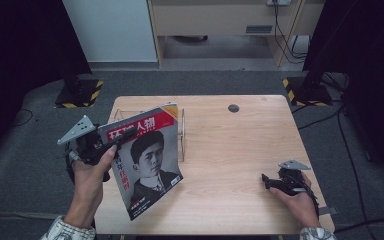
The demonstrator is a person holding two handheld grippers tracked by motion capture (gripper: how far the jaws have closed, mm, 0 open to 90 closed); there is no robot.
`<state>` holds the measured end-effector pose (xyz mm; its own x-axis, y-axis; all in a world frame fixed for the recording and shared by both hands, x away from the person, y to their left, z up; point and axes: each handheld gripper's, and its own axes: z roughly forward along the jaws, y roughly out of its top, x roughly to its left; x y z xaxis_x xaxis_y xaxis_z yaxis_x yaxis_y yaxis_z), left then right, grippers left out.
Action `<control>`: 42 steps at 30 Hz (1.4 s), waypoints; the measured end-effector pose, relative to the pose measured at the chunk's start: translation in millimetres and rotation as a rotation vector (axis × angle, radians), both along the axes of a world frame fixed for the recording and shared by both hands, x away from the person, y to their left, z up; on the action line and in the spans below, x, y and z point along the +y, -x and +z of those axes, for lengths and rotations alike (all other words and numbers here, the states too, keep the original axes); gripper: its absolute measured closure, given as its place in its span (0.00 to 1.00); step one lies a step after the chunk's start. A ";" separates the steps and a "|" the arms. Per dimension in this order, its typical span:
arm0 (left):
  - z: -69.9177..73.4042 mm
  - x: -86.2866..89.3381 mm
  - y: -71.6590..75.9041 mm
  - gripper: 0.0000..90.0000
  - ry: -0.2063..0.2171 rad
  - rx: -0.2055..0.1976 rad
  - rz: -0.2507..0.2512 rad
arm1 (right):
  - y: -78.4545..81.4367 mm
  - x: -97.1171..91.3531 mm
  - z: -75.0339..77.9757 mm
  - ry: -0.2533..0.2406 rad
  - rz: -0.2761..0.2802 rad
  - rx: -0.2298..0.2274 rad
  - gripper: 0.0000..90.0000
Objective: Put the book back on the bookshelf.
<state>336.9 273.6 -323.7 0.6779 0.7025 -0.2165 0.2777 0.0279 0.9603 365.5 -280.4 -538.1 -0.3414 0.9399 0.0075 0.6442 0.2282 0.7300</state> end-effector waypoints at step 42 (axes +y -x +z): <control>-4.9 90.4 26.6 0.96 0.024 0.006 0.163 | 0.2 0.2 0.1 -0.001 -0.002 0.002 0.16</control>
<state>310.4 364.1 -328.5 0.5542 0.7976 -0.2382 0.2734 0.0959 0.9571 365.3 -280.2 -538.1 -0.3399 0.9404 0.0092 0.6458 0.2262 0.7292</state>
